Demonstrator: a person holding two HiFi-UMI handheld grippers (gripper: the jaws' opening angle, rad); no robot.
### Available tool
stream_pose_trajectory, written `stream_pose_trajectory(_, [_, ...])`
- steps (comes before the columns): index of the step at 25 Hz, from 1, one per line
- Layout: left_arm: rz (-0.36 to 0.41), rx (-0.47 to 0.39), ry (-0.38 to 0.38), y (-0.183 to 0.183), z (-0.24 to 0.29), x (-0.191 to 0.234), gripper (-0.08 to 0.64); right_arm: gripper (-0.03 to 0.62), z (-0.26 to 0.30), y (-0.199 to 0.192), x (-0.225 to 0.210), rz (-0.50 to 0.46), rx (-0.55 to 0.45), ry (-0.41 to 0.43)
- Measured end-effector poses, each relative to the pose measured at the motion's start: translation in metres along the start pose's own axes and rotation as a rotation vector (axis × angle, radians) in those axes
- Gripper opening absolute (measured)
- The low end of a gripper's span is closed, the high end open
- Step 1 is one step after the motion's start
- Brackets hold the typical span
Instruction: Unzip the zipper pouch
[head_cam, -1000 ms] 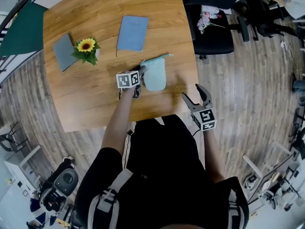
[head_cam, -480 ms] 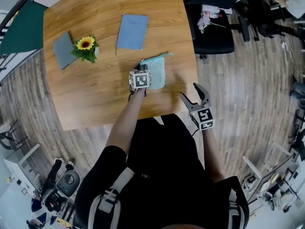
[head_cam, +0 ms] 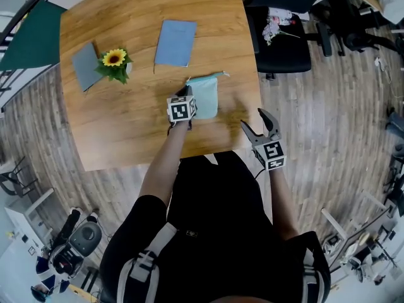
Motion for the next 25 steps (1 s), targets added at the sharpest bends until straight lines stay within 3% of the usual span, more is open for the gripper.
stream_pose_trajectory(5, [0.016,-0.123,-0.048,0.009,-0.026,0.010,0.017,0.295,0.014,0.007,0.006,-0.009,-0.022,0.028])
stream_pose_trajectory(12, [0.152,-0.297,-0.131,0.025,-0.088,0.008,0.017,0.290,0.031,0.023,0.024,-0.051,-0.043,0.085])
stream_pose_trajectory(21, [0.304,-0.404,-0.200,0.022,-0.156,0.001,0.015,0.279,0.057,0.053,0.053,-0.157,-0.067,0.182])
stream_pose_trajectory(25, [0.309,-0.422,-0.210,0.024,-0.178,0.004,0.015,0.265,0.072,0.072,0.064,-0.229,-0.077,0.231])
Point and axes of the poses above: the fingertips, and each gripper's own axes: z forward along the fingers, x to its left, y out of its top, the point moved 6 cm from there along -z, backward along the fingers, and after that the axes turned 14 degrees about y, right-handed, at the moved point
